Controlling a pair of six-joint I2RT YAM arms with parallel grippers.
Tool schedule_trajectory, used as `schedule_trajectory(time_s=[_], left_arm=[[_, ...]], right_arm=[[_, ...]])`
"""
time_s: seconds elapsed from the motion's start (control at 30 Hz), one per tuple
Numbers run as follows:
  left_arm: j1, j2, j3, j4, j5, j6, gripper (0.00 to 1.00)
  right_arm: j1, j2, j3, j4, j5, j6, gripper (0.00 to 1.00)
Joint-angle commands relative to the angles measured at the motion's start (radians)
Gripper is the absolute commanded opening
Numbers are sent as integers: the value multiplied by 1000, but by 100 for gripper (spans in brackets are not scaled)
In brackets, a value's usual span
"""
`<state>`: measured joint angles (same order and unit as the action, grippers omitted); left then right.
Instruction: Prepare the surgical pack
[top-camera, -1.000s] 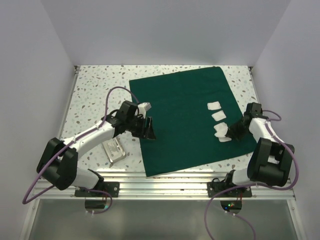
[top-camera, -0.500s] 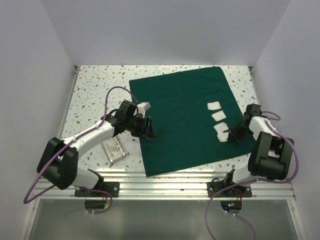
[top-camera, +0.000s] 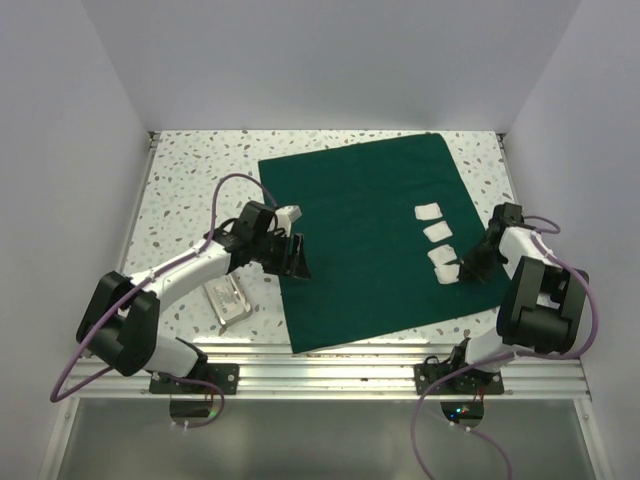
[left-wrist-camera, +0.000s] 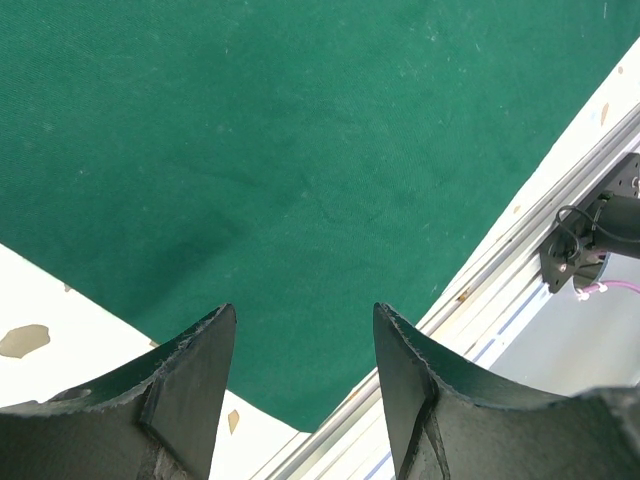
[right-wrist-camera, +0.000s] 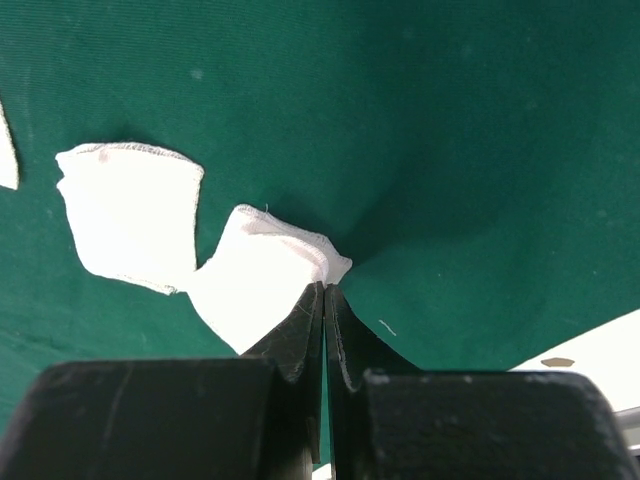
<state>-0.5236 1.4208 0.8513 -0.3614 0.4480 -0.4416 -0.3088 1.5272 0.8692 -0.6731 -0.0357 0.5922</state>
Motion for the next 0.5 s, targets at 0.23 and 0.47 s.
schedule_trajectory(time_s=[0.23,0.47], left_arm=[[10,7,11,24,34,14,61],[11,4,12,22,37,14,61]], right_arm=[[-6,13,31,-22,6,-32,19],[-6,-16,37,-72,33,-35,35]])
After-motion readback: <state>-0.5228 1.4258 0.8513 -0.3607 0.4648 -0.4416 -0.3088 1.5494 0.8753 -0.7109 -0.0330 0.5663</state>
